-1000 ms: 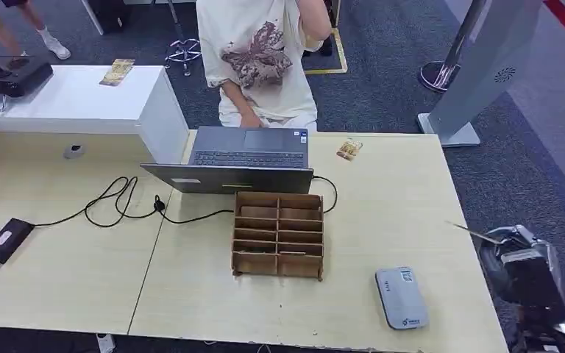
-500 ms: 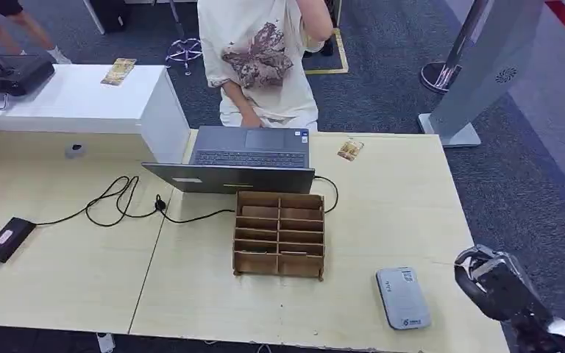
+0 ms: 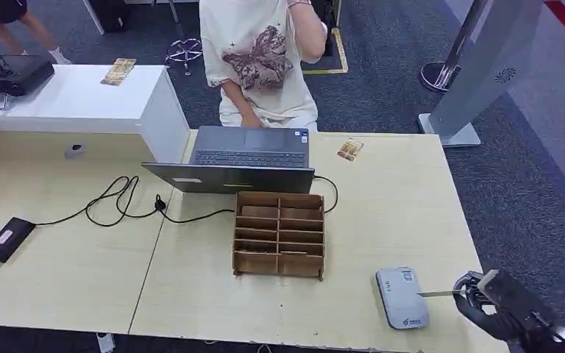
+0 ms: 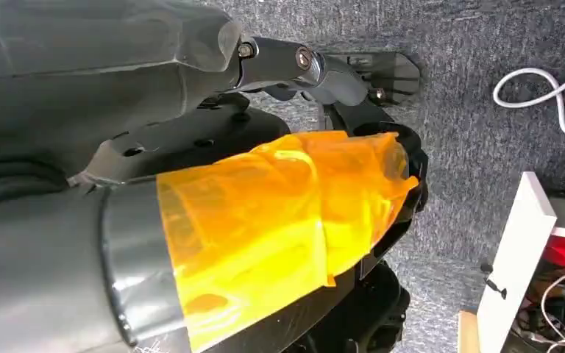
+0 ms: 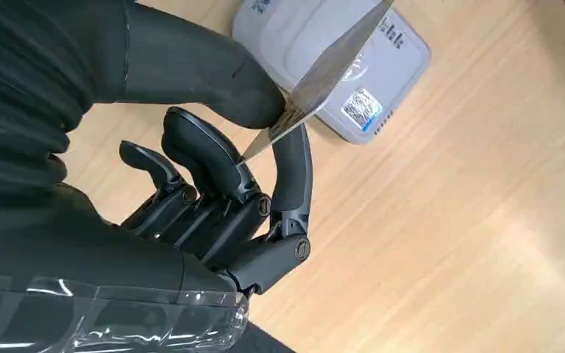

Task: Pass the card to the sensor for recognition and then transmit it.

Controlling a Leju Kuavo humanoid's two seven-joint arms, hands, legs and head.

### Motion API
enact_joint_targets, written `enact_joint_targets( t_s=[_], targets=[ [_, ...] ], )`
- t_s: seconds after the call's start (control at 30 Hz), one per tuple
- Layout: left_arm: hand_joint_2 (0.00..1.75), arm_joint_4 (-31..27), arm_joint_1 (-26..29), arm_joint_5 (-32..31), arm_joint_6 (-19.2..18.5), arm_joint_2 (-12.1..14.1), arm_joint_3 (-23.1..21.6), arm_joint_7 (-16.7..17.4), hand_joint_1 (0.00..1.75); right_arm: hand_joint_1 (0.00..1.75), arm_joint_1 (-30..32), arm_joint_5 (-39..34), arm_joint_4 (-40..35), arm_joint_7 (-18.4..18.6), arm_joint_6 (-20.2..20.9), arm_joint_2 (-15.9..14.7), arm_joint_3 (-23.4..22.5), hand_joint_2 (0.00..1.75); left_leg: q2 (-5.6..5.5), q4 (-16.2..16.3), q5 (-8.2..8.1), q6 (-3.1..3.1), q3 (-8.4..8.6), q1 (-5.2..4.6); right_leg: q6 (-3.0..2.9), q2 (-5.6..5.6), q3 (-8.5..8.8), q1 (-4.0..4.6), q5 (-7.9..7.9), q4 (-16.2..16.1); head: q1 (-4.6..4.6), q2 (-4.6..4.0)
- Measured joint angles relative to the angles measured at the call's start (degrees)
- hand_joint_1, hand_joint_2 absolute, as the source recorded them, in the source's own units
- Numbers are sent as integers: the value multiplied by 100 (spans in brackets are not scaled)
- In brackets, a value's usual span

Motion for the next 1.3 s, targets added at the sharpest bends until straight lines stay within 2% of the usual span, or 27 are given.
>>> enact_joint_targets(
  t_s=[0.33,0.5,0.67,0.9,0.97,1.07,1.17,1.3],
  targets=[
    [0,0,-10,-98,-15,4,-2,46,0,175,53,-689,448,186,170,-374,346,175,-1,-1,0,0,-2,0,0,-4,2,0,0,0,0,-2],
    [0,0,-17,-162,-28,4,-2,70,0,175,0,-970,586,341,144,-715,636,175,-1,-1,0,0,-2,0,0,-4,4,0,0,1,0,-2],
    [0,0,-27,-229,-35,4,-4,103,0,175,-291,-1329,737,551,199,-999,955,175,1,2,0,0,0,-1,1,0,1,-1,2,1,2,0],
    [0,0,-37,-284,-37,4,-9,129,0,175,-680,-1786,907,649,212,-1353,1377,175,-4,3,1,0,1,0,1,-7,7,0,2,1,0,0],
    [0,0,-29,-284,-37,2,-7,138,0,175,-783,-1799,942,610,190,-1377,1458,175,-2,3,1,0,-1,-1,1,-4,1,0,2,2,2,0],
    [0,0,-46,-282,-33,2,-7,138,0,175,-899,-1591,990,297,74,-1320,1539,175,-2,2,1,0,-1,1,0,-4,4,2,2,3,2,-2],
    [0,0,-54,-275,-31,0,-7,138,0,175,-1015,-1336,1042,-30,-65,-1036,1617,175,-2,2,0,0,1,2,0,-3,4,2,1,3,2,-2],
    [0,0,-50,-249,-15,-2,-7,138,0,175,-1088,-971,1088,-166,-291,-693,1718,175,-2,1,1,-1,0,1,-1,-4,2,2,1,5,0,0]
  ],
)
